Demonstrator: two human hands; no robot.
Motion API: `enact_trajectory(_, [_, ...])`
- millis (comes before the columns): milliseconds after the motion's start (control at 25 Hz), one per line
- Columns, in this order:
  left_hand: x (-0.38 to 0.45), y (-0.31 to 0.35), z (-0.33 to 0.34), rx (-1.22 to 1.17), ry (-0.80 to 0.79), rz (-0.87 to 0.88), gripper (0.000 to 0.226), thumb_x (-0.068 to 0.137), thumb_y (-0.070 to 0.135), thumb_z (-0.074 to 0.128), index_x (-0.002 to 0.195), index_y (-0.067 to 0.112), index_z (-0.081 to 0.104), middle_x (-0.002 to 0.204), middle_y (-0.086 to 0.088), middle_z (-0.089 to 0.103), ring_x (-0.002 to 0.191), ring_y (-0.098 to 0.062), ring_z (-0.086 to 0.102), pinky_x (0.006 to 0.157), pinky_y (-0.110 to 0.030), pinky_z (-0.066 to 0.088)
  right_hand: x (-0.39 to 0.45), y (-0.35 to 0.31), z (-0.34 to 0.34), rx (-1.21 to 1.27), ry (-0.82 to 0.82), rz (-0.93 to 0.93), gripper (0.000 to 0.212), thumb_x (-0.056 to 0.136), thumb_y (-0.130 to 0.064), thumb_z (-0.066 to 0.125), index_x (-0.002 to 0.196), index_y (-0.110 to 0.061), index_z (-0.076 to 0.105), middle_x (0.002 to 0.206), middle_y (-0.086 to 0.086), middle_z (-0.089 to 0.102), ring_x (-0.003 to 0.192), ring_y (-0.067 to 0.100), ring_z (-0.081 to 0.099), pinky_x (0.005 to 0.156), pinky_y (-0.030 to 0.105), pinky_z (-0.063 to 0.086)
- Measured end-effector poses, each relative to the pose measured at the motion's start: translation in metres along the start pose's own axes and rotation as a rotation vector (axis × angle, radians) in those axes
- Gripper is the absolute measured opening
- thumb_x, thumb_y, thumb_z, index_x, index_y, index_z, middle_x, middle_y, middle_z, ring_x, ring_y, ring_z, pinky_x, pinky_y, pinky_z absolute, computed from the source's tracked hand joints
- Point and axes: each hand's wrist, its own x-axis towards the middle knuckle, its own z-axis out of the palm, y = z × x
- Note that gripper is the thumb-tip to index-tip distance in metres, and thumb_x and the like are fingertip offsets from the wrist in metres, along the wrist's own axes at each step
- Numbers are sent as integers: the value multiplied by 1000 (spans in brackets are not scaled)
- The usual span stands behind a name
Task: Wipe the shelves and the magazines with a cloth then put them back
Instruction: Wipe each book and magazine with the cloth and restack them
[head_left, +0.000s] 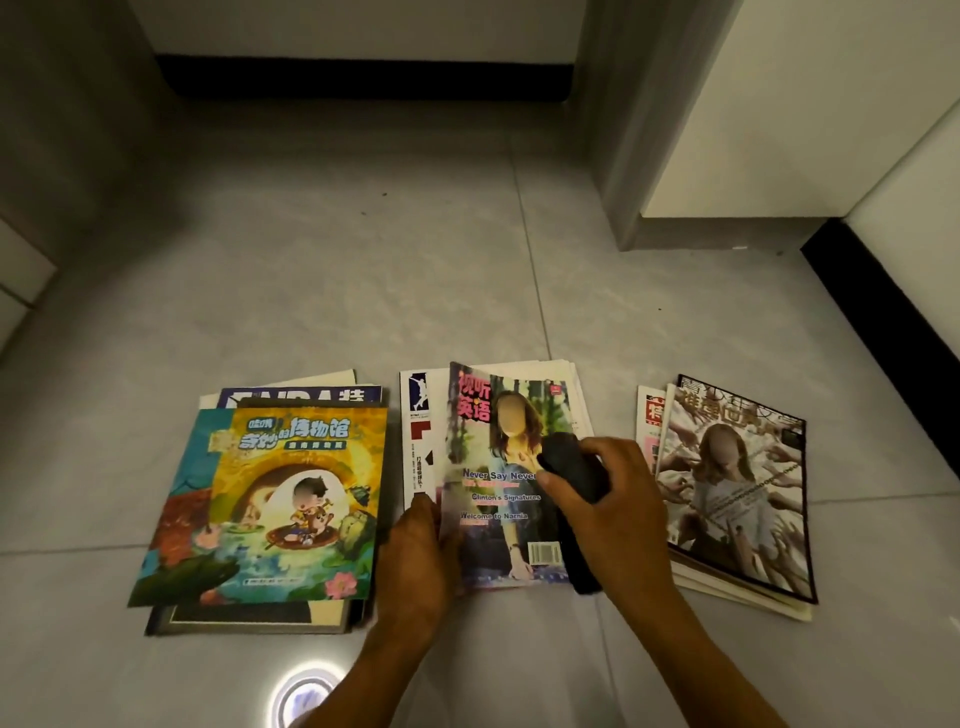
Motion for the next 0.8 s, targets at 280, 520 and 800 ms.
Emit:
enact_trajectory(280, [11, -4, 2, -45, -96, -36, 13, 86, 17, 67, 77, 20, 58, 85, 0, 66, 94, -22, 65, 83, -32, 54, -57, 61, 78, -624, -239, -455, 52, 92, -50, 34, 133, -25, 52, 138, 7, 53, 121, 33, 54, 91, 52, 51])
enact_trajectory(520, [27, -11, 1, -71, -197, -63, 24, 84, 18, 71, 68, 16, 54, 91, -3, 71, 59, 2, 60, 46, -6, 43, -5, 88, 56, -659, -39, -133, 51, 91, -44, 43, 137, -22, 48, 141, 12, 49, 120, 39, 51, 91, 55, 47])
enact_trajectory(800, [33, -16, 3, -6, -273, -51, 19, 84, 36, 70, 86, 26, 54, 103, 4, 67, 98, -18, 63, 80, -27, 52, 15, 80, 63, -681, -131, -353, 49, 90, -48, 40, 131, -26, 53, 134, 4, 57, 107, 36, 56, 81, 47, 52])
